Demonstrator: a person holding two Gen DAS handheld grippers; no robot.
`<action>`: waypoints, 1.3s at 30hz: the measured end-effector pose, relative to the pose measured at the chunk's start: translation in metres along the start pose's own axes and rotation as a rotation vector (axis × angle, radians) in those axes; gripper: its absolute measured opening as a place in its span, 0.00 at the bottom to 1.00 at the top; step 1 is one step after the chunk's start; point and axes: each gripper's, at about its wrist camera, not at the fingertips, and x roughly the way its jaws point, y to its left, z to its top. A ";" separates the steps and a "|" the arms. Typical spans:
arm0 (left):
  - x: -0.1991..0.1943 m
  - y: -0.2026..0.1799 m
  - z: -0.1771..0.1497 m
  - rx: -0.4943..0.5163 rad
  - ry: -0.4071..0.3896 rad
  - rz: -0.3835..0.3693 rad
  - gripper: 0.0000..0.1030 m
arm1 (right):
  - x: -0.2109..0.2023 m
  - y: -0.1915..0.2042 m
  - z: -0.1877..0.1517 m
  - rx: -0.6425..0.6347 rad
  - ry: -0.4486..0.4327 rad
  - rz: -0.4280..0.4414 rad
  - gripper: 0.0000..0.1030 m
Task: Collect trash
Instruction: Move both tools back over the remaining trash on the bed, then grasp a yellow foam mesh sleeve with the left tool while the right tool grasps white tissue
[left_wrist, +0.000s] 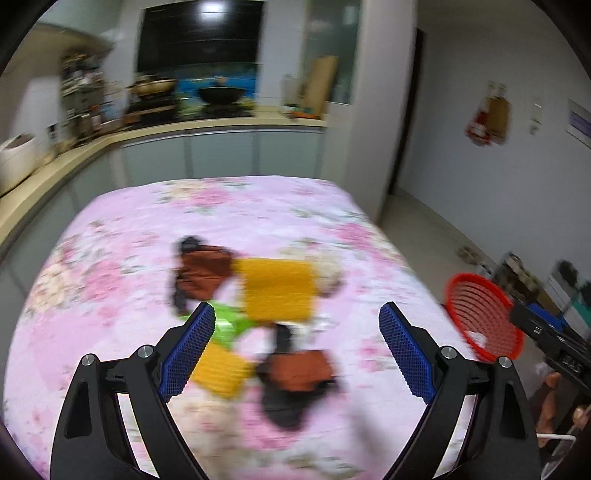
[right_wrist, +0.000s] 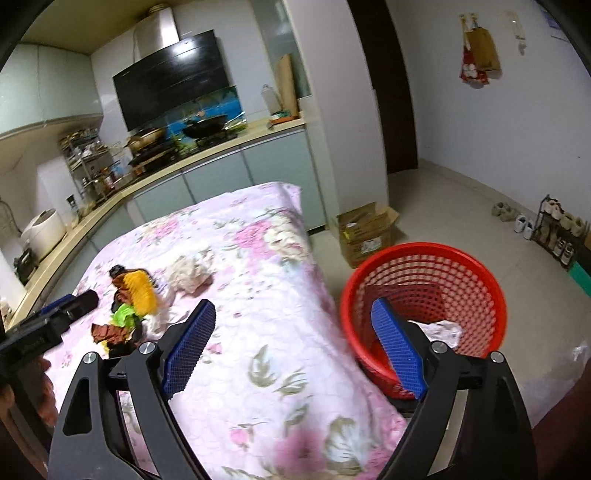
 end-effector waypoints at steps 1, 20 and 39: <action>-0.001 0.012 0.000 -0.020 -0.001 0.023 0.85 | 0.001 0.004 0.000 -0.006 0.002 0.006 0.81; 0.032 0.106 -0.031 -0.208 0.145 0.087 0.85 | 0.038 0.060 -0.005 -0.097 0.095 0.076 0.82; 0.087 0.078 -0.043 -0.139 0.228 0.051 0.59 | 0.094 0.082 -0.002 -0.134 0.191 0.117 0.82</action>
